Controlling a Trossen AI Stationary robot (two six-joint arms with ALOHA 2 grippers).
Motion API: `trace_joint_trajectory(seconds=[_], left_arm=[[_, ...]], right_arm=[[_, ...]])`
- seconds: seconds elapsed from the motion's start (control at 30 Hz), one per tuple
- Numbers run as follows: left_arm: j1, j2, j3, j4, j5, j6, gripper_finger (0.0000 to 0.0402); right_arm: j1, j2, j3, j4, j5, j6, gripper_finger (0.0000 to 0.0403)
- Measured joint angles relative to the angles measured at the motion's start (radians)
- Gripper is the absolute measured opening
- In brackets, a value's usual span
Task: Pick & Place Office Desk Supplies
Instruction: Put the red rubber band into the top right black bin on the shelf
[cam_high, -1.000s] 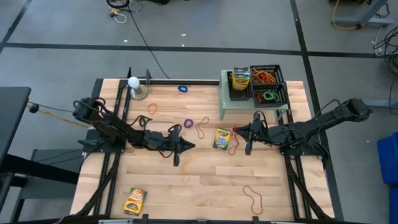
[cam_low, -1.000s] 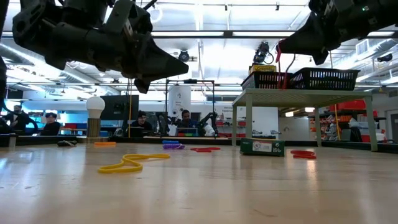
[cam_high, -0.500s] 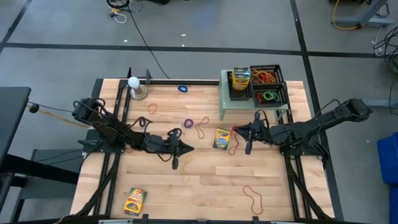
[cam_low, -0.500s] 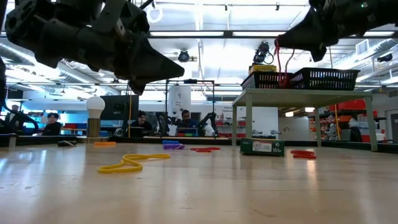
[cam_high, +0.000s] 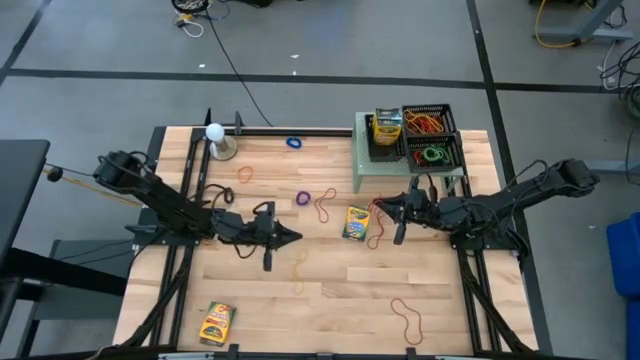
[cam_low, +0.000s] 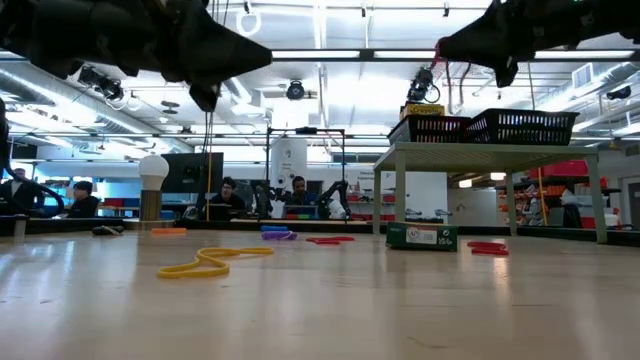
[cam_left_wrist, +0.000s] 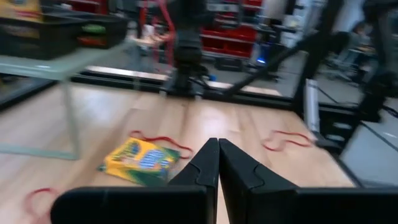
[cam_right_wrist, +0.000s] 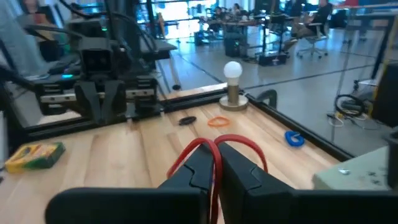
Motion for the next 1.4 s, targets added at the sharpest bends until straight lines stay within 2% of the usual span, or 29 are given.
trace_joint_trajectory(seconds=[0.1,0.23,0.47,0.57,0.67,0.8,0.87,1.0,1.07,1.2,1.4], left_arm=[[0.002,-0.017,-0.008,-0.003,-0.052,0.001,0.0014],[0.001,-0.018,-0.008,-0.003,-0.06,0.0,0.0014],[-0.021,-0.018,-0.007,0.048,-0.068,0.003,0.0014],[-0.022,-0.019,-0.007,0.046,-0.05,0.003,0.0014],[-0.019,-0.019,-0.007,0.048,-0.053,0.003,0.0014],[-0.019,-0.019,-0.007,0.048,-0.051,0.003,0.0014],[-0.019,-0.018,-0.004,0.045,-0.076,-0.007,0.0014],[0.002,-0.004,0.044,0.036,-0.355,-0.176,0.0014],[0.018,-0.004,0.057,0.035,-0.428,-0.215,0.0014],[0.044,-0.004,0.068,0.034,-0.442,-0.203,0.0014],[0.061,-0.004,0.068,0.033,-0.444,-0.201,0.0014]], right_arm=[[-0.005,-0.002,0.06,-0.067,-0.003,-0.001,0.0019],[-0.004,-0.002,0.198,-0.283,0.034,-0.002,0.0006],[-0.017,-0.002,0.541,-0.787,0.212,0.024,0.001],[-0.058,-0.003,0.678,-1.022,0.301,0.063,0.001],[-0.136,-0.004,0.773,-1.161,0.374,0.069,0.0008],[-0.32,-0.005,0.797,-1.193,0.384,0.018,0.0004],[-0.43,-0.001,0.783,-1.2,0.354,-0.011,0.0004],[-0.638,0.007,0.75,-1.195,0.218,-0.049,0.0004],[-0.713,0.008,0.731,-1.191,0.154,-0.059,0.0004],[-0.8,0.008,0.706,-1.178,0.098,-0.081,0.0004],[-0.847,0.007,0.705,-1.131,0.032,-0.103,0.0004]])
